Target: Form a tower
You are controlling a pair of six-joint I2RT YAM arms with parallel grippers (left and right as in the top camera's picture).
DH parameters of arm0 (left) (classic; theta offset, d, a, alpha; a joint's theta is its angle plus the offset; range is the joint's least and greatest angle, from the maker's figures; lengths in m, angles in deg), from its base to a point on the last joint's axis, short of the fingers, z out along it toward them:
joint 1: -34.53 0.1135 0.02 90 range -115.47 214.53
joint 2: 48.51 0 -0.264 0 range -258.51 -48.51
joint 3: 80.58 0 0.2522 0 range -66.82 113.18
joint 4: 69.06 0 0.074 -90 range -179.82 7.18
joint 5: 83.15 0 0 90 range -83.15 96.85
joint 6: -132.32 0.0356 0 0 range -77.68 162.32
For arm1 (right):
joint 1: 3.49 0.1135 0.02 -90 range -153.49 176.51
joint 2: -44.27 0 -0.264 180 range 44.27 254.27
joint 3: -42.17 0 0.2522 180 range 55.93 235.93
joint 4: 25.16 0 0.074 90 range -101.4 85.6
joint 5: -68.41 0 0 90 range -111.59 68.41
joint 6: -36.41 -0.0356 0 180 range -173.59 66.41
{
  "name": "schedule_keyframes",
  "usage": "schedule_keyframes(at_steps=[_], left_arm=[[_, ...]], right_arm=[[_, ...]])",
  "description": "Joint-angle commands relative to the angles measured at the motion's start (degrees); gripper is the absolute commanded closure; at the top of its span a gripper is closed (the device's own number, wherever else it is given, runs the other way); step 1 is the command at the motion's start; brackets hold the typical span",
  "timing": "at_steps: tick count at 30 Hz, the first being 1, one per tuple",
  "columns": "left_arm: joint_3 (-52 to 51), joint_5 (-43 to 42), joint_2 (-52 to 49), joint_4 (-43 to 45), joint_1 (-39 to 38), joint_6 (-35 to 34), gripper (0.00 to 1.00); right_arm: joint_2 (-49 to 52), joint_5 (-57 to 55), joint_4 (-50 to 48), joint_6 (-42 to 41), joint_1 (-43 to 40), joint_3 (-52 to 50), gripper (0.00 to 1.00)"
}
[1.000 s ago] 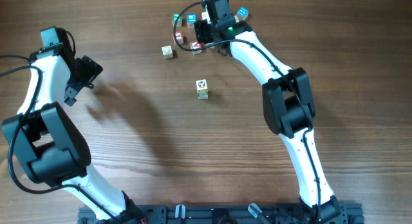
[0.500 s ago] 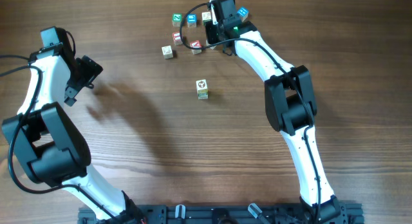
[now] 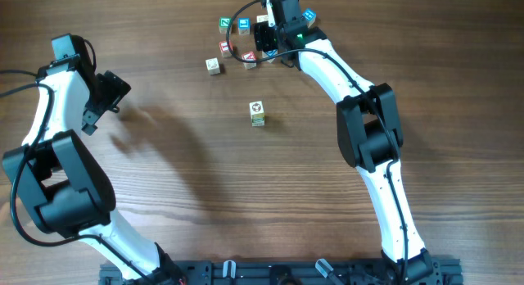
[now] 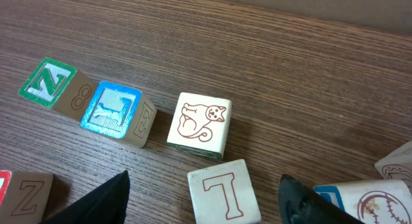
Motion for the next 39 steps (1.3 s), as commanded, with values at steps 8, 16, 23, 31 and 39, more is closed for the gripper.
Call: schedule_keyframes(at_steps=[8, 16, 23, 31, 39], left_arm=[[0.59, 0.55, 1.16, 0.0, 0.2, -0.2, 0.0], [0.59, 0.55, 1.16, 0.0, 0.2, -0.2, 0.0], [0.59, 0.55, 1.16, 0.0, 0.2, -0.2, 0.0], [0.59, 0.55, 1.16, 0.0, 0.2, -0.2, 0.0], [0.59, 0.55, 1.16, 0.0, 0.2, -0.2, 0.0]], right_arm=[[3.19, -0.42, -0.26, 0.9, 0.09, -0.59, 0.42], [3.39, -0.39, -0.46, 0.83, 0.07, -0.59, 0.65], [-1.22, -0.39, 0.72, 0.83, -0.04, -0.55, 0.68], [-15.08, -0.35, 11.96, 0.76, -0.04, -0.55, 0.71], [-20.9, 2.47, 44.11, -5.44, -0.02, -0.57, 0.76]])
